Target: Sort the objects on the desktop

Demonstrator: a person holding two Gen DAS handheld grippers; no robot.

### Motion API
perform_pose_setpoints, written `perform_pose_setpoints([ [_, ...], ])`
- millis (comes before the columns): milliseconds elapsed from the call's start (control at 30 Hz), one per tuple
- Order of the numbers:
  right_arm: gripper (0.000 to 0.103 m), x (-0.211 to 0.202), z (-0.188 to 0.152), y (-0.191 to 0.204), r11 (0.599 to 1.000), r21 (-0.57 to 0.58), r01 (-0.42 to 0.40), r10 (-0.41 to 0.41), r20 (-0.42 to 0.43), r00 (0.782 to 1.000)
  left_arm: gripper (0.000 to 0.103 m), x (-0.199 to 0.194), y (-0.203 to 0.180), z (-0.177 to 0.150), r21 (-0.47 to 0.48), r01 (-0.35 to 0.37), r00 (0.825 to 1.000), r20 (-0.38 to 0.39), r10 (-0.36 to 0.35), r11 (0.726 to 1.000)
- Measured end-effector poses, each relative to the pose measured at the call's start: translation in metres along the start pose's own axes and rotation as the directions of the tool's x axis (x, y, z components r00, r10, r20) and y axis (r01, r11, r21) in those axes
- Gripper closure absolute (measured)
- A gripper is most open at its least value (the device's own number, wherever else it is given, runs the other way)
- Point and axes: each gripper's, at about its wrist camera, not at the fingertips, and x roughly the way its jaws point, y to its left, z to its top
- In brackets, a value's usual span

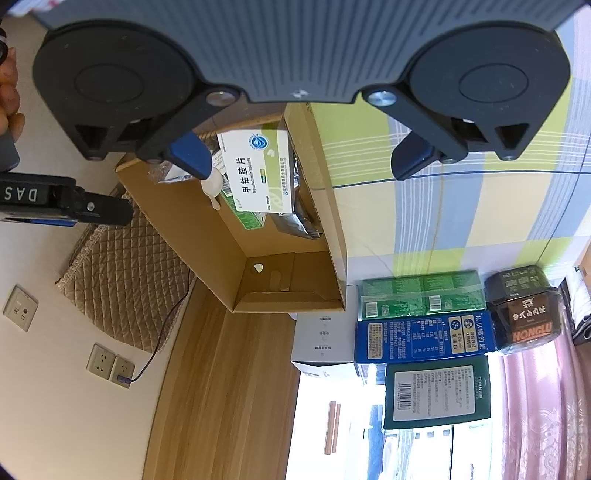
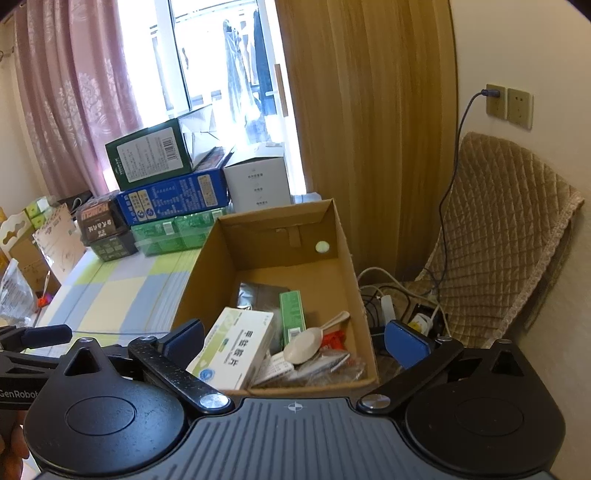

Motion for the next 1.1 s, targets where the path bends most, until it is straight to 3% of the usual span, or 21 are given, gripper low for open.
perform_pose_setpoints([
  [433,0.002,-0.042,-0.025,0.01,1.0,0.008,0.022,-0.022,-0.011,1.0,0.001,-0.041,-0.006,-0.02,-0.009,-0.031,0.999,0.043,0.031,0.999],
  [1100,0.002,-0.092,-0.056,0.019,0.999,0.0,0.048,-0.048,-0.015,0.999,0.001,-0.085,-0.009,-0.058,-0.06,-0.038,0.999,-0.017,0.037,0.997],
])
